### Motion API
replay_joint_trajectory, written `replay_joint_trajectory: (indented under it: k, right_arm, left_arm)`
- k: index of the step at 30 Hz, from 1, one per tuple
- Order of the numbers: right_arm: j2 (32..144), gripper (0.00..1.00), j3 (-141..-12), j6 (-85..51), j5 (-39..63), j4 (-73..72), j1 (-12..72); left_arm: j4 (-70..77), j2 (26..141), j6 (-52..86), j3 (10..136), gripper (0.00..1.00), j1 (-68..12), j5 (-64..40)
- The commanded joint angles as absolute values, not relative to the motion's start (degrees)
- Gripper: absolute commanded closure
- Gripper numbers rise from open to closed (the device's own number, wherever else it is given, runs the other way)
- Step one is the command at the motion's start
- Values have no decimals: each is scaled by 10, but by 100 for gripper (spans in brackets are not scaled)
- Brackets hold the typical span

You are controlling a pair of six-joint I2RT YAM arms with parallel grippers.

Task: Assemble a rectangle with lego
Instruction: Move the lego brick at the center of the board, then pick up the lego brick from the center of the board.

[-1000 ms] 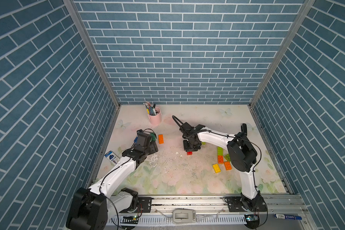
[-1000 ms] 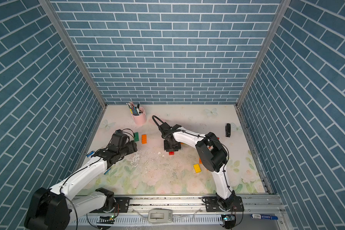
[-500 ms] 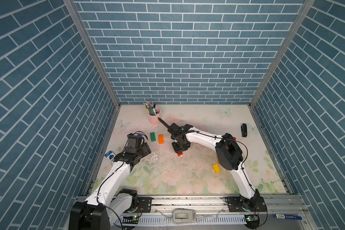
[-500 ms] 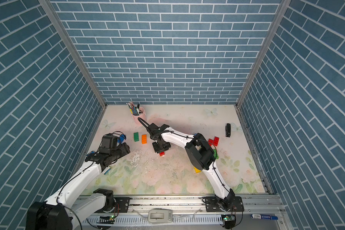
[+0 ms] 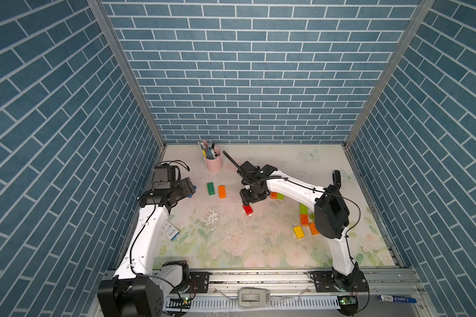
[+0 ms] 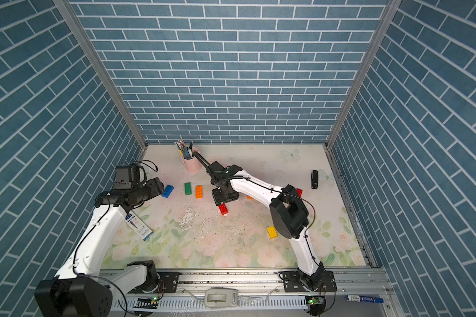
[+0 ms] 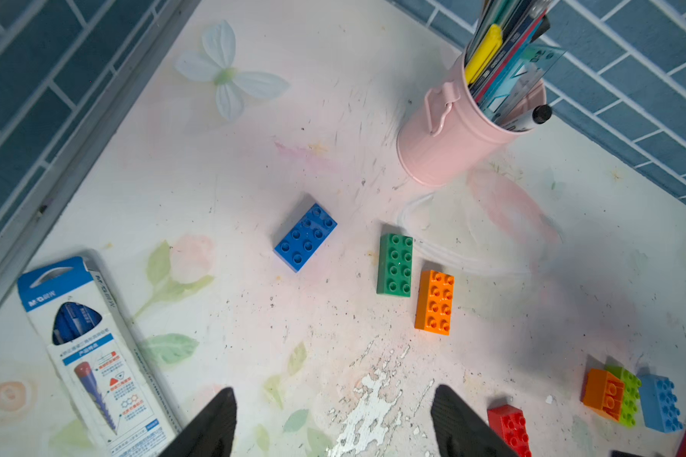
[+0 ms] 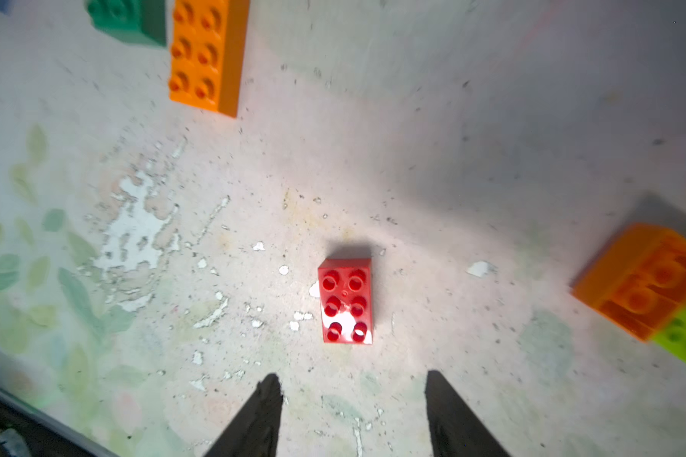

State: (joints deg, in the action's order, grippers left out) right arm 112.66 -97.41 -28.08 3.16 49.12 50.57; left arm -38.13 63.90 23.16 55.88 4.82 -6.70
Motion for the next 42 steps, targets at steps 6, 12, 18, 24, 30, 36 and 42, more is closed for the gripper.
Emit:
replay_joint_trajectory:
  k: [6,12,18,24,30,36,42]
  right_arm:
    - [959,45,-764,-329,-14,428,467]
    - [893,45,-666,-315,-12,454,447]
    - [821,44,-566,-317,-3,500,443]
    - [816,42,-511,-357,-17,499,444]
    - [840,43,-490,-354,-29,487,444]
    - [847,43,-480,-344,-49,491,443]
    - [864,47,-471,-339,-55,462,444]
  left_arm:
    - [-398,641,199,571,21,91,-72]
    - [-365,683,219,561,24,-17,-32]
    - [-282,719,266,526,24,-262,53]
    - [-199,801,346,514,24,-409,72]
    - [-189,810,348,504,24,-425,80]
    - [-204,799,323,504,24,-424,103]
    - [-187,808,340,496,24,-424,89]
